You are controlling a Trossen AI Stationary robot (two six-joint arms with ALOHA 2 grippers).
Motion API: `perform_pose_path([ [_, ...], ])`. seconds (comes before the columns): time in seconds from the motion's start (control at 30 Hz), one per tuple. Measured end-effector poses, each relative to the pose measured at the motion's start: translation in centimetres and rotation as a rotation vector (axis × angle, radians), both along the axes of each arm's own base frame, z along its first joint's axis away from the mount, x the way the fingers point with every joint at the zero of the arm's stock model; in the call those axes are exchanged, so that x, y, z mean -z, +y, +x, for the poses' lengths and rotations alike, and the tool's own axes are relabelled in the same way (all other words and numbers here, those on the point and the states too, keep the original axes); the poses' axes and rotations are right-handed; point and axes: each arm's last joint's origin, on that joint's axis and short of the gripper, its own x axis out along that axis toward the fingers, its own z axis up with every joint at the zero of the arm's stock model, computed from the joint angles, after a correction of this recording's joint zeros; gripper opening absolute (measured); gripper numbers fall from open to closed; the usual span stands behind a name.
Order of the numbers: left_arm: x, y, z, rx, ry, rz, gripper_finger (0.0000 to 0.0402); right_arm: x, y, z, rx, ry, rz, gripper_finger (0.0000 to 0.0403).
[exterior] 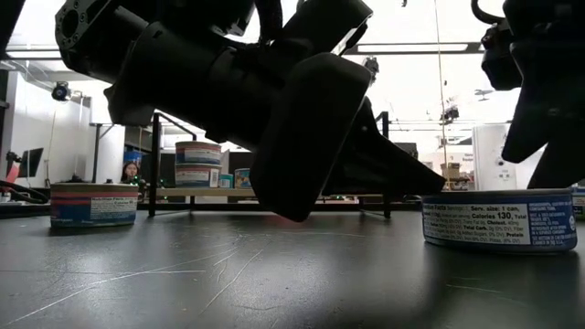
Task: Stack canned seafood by type on shelf
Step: Stack the blue tuna can on top of the other blue tuna cans on the shelf
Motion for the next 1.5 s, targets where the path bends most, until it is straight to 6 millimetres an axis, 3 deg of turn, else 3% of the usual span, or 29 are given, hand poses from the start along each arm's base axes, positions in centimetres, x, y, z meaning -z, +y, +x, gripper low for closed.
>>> perform_pose_path([
  [1.0,0.9,0.0,-0.6,-0.006,0.03,-0.028,0.0,0.0,0.3,0.5,-0.032,-0.046,-0.004,0.0288],
  [1.23,1.6,0.1,-0.8,-0.012,0.075,-0.02,0.0,2.0,0.7,2.1,-0.091,-0.072,-0.033,0.0291],
  [1.5,1.5,0.1,-0.8,-0.012,0.072,-0.019,0.0,2.0,1.0,2.6,-0.229,-0.09,-0.117,0.0263],
])
